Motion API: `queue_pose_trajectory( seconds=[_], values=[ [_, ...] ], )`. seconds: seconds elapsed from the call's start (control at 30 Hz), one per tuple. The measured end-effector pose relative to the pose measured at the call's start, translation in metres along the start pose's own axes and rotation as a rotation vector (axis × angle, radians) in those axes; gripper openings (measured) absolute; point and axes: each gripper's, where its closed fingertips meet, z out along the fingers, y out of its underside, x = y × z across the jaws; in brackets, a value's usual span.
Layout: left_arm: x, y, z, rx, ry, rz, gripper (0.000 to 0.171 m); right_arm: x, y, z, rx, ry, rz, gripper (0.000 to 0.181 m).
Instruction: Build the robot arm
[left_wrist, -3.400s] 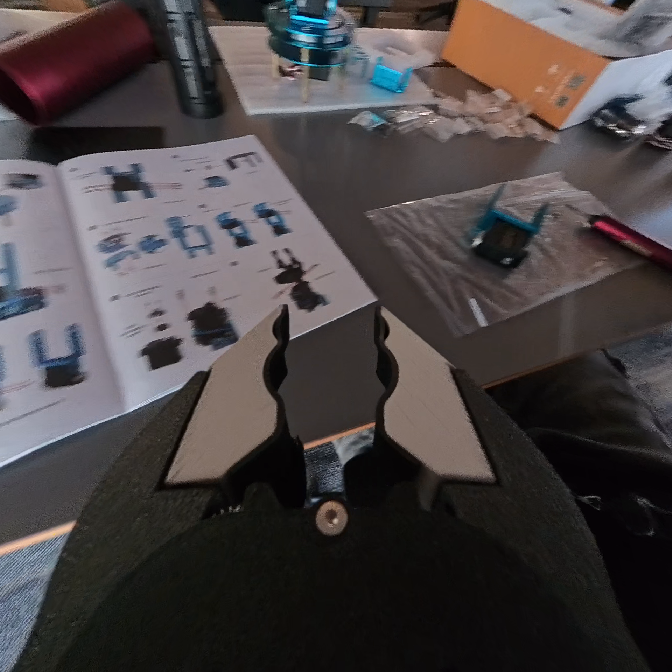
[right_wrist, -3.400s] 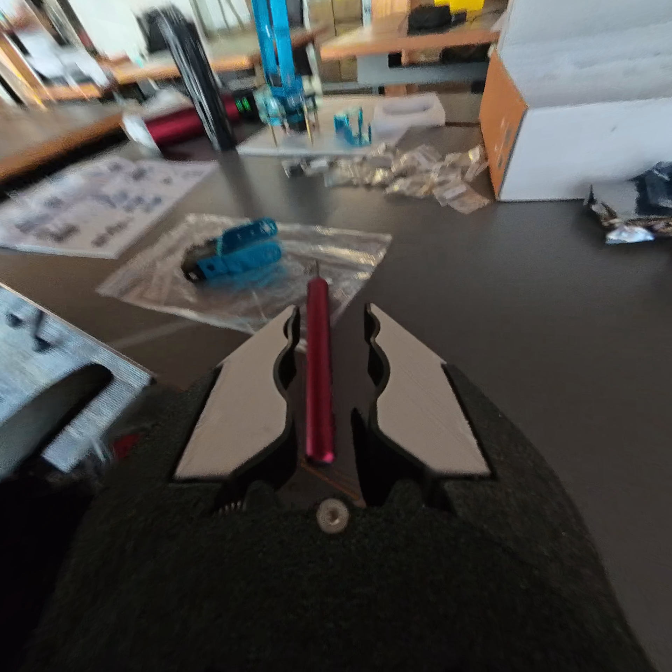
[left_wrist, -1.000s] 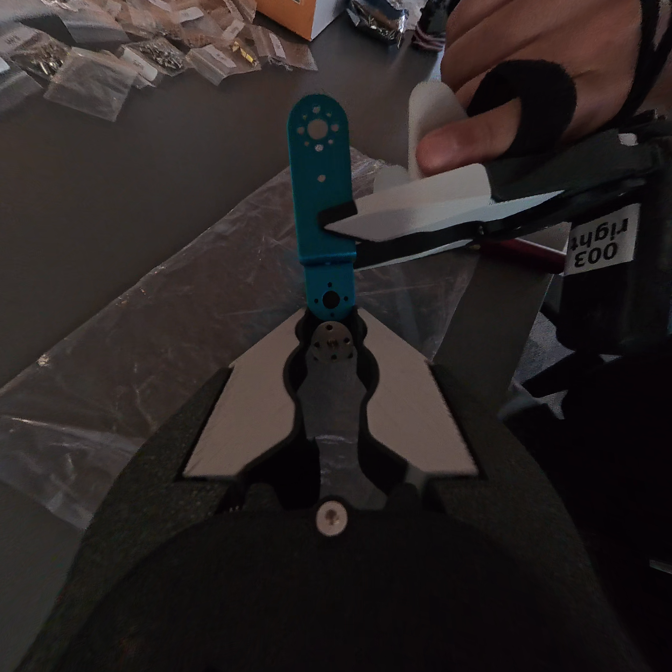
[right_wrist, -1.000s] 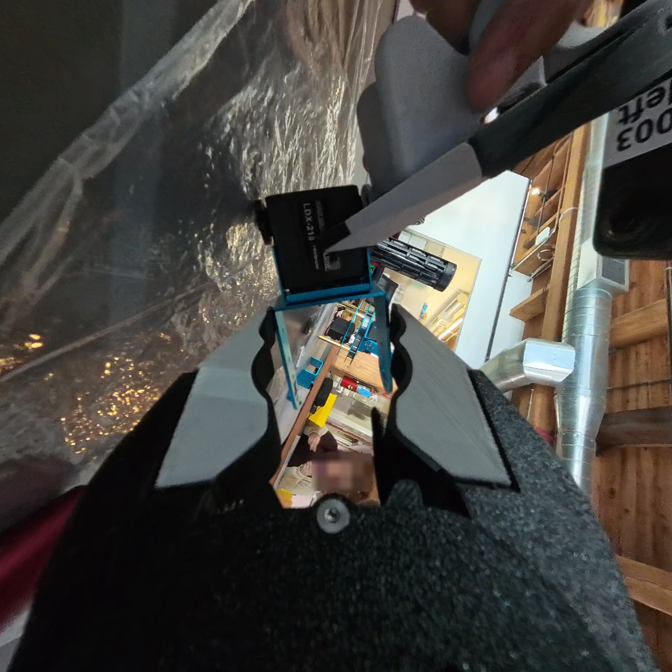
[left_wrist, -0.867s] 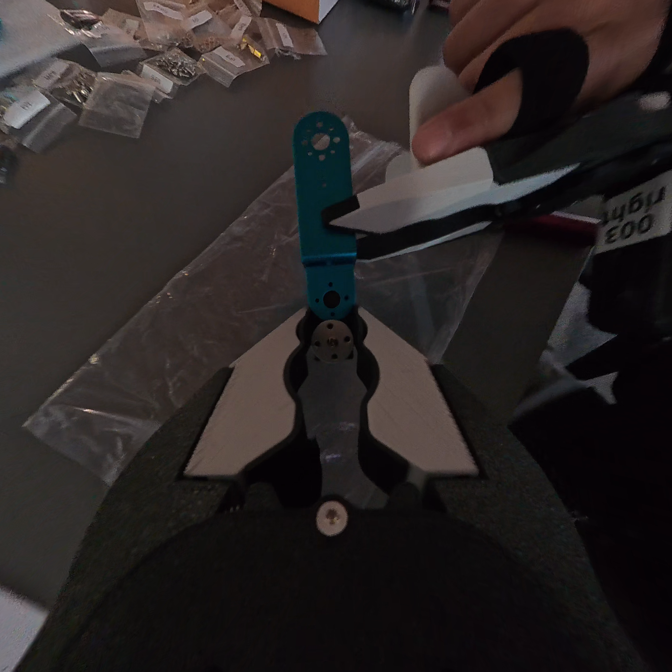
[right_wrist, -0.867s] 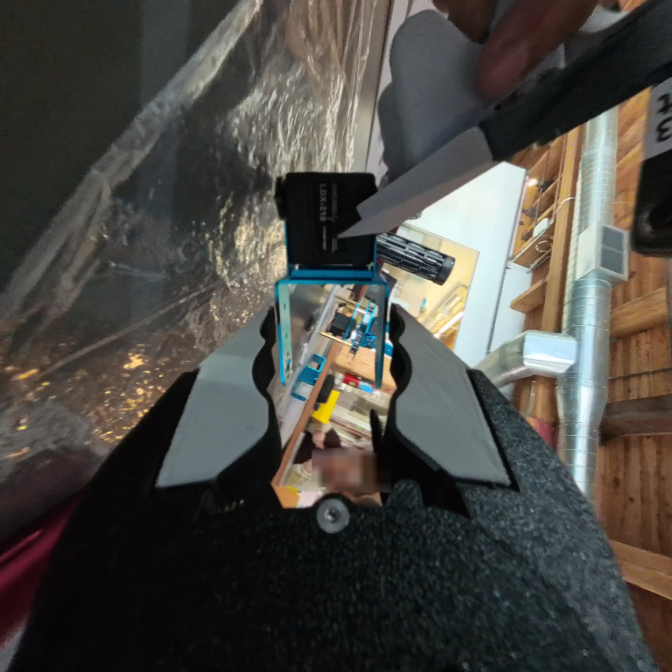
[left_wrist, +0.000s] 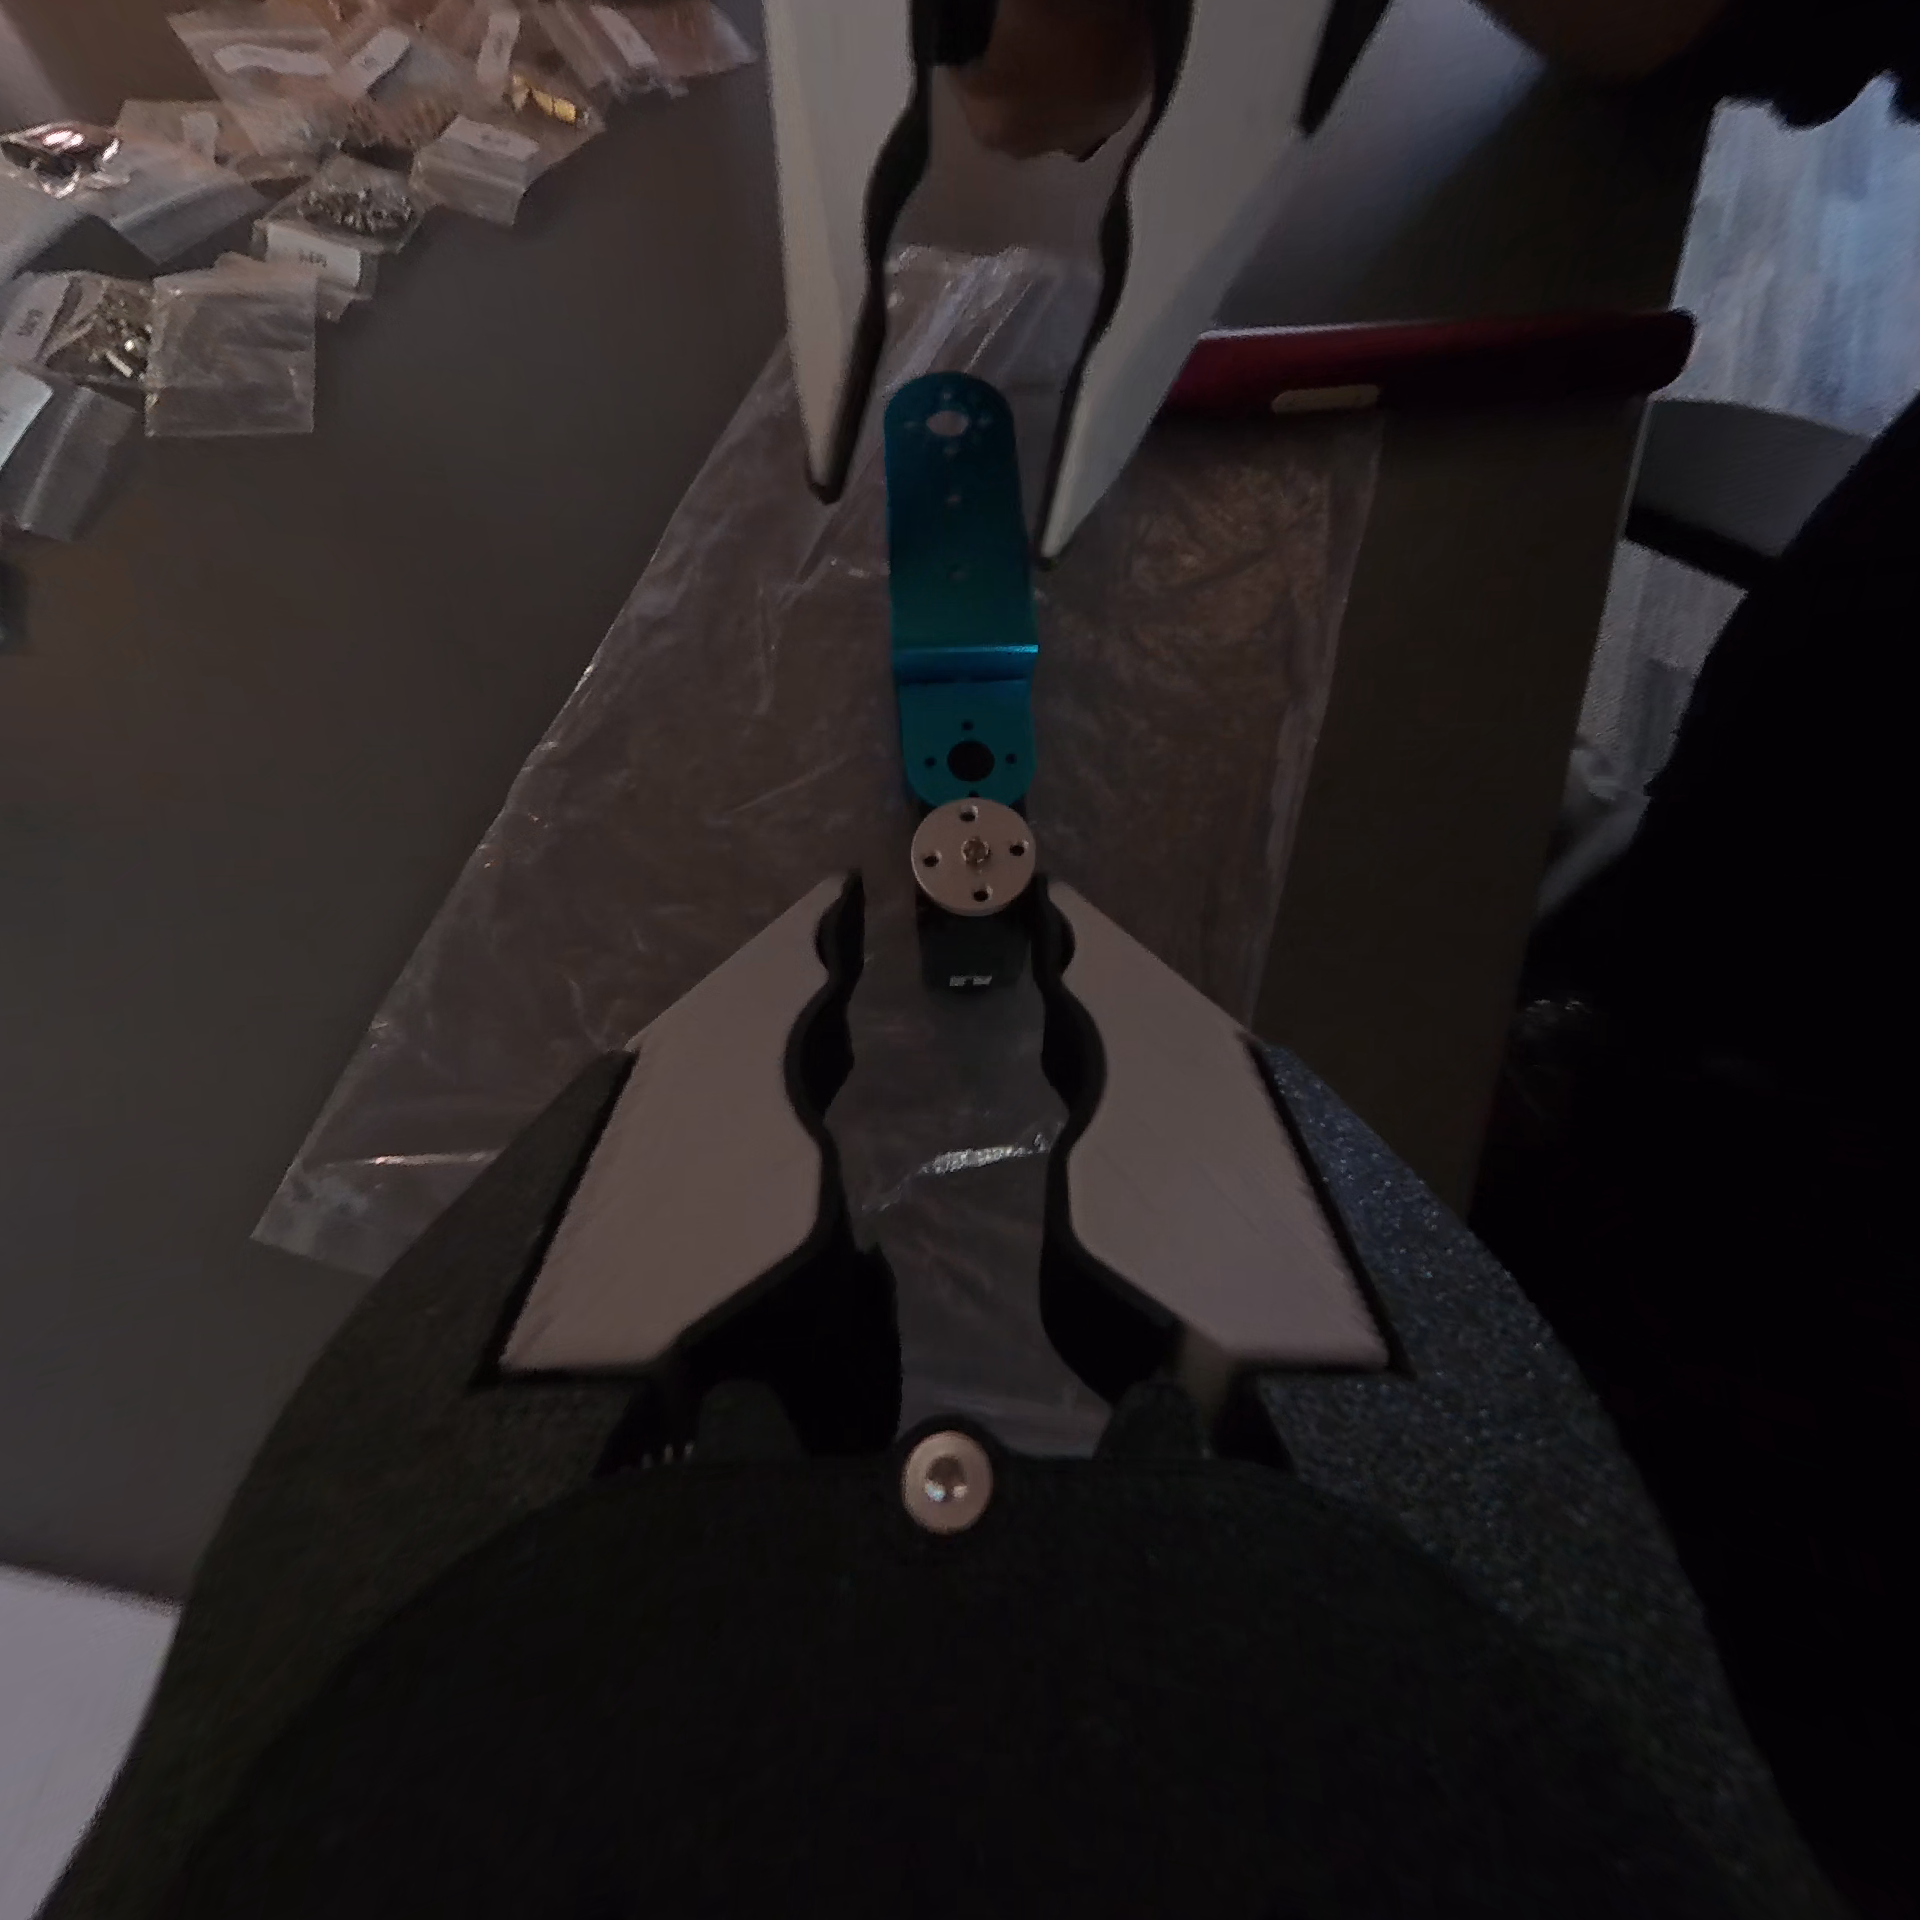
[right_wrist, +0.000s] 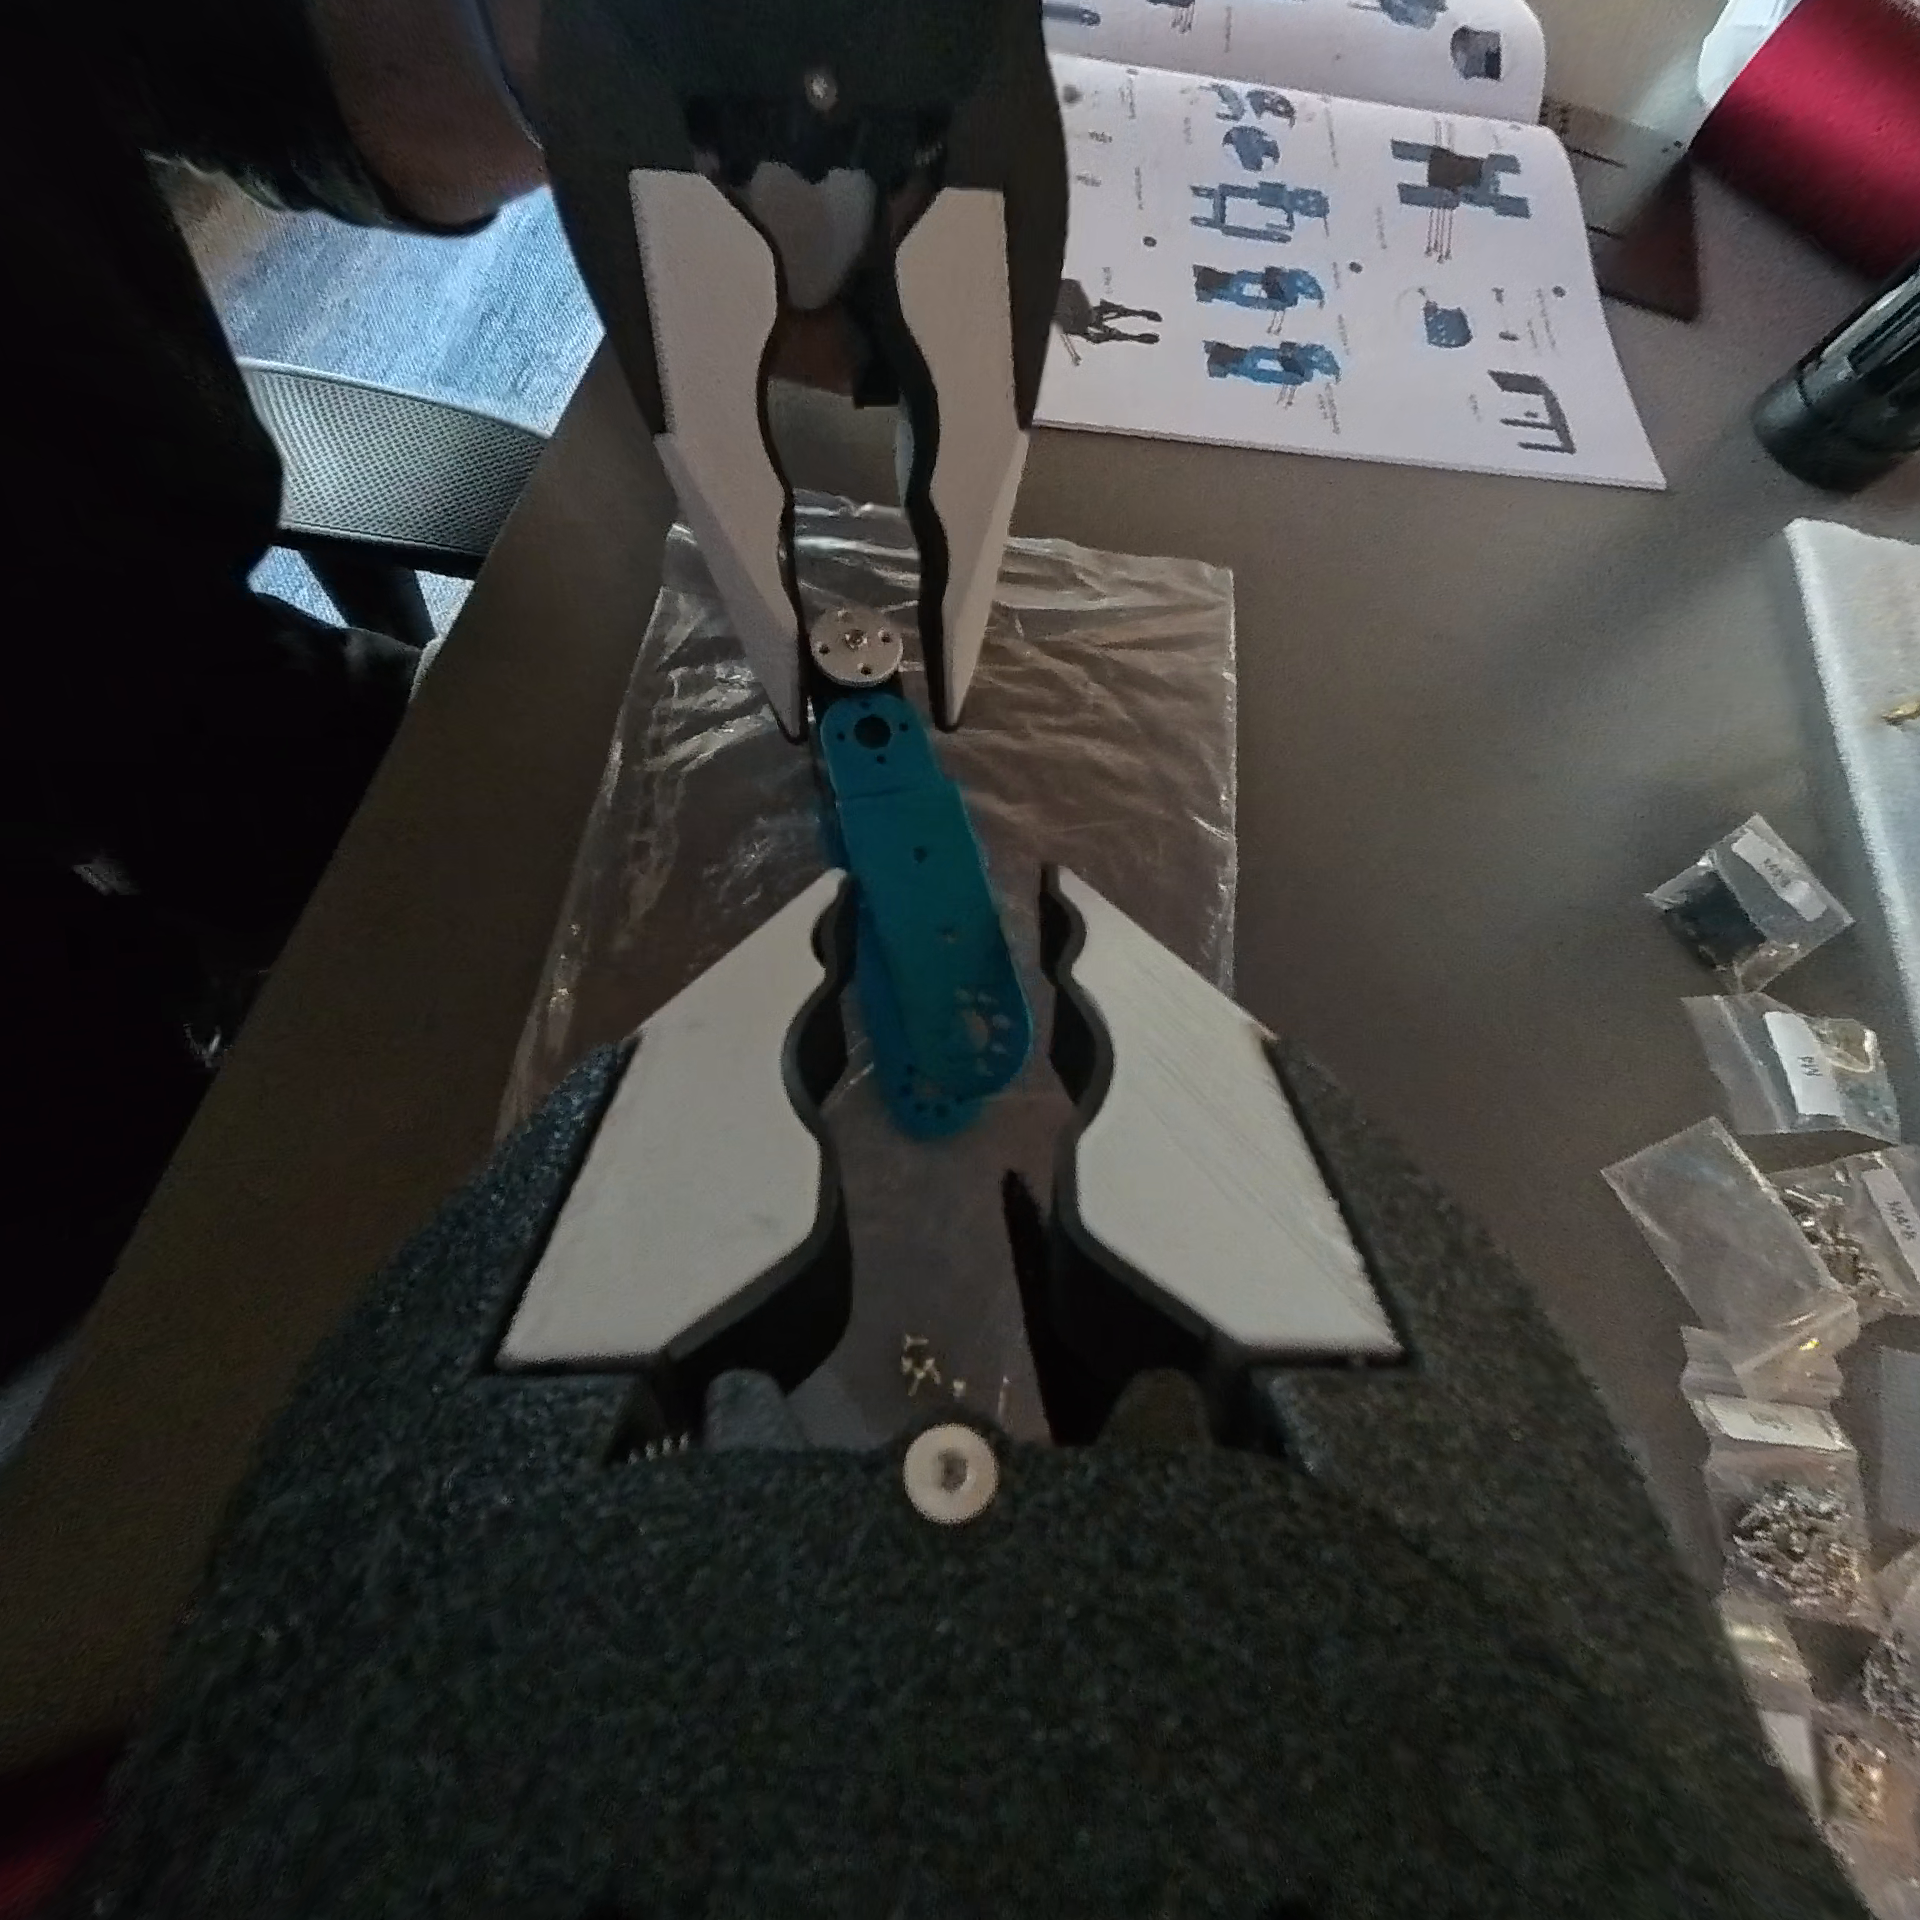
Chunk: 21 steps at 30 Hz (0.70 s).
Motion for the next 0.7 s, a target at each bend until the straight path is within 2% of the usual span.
queue_pose_trajectory(
  seconds=[0.13, 0.23, 0.7],
  values=[
    [0.0044, -0.0008, 0.0023, 0.027, 0.023, 0.012, 0.021, -0.0019, 0.0067, 0.0049, -0.052, -0.014, -0.009, 0.036],
    [0.0049, -0.0013, 0.0027, 0.04, 0.02, 0.015, 0.021, -0.0047, 0.0066, 0.0087, -0.048, -0.034, 0.001, 0.029],
    [0.0061, 0.0005, 0.0001, 0.06, 0.008, 0.012, 0.02, -0.0068, 0.0061, 0.0095, -0.03, -0.077, 0.028, 0.027]
  ],
)
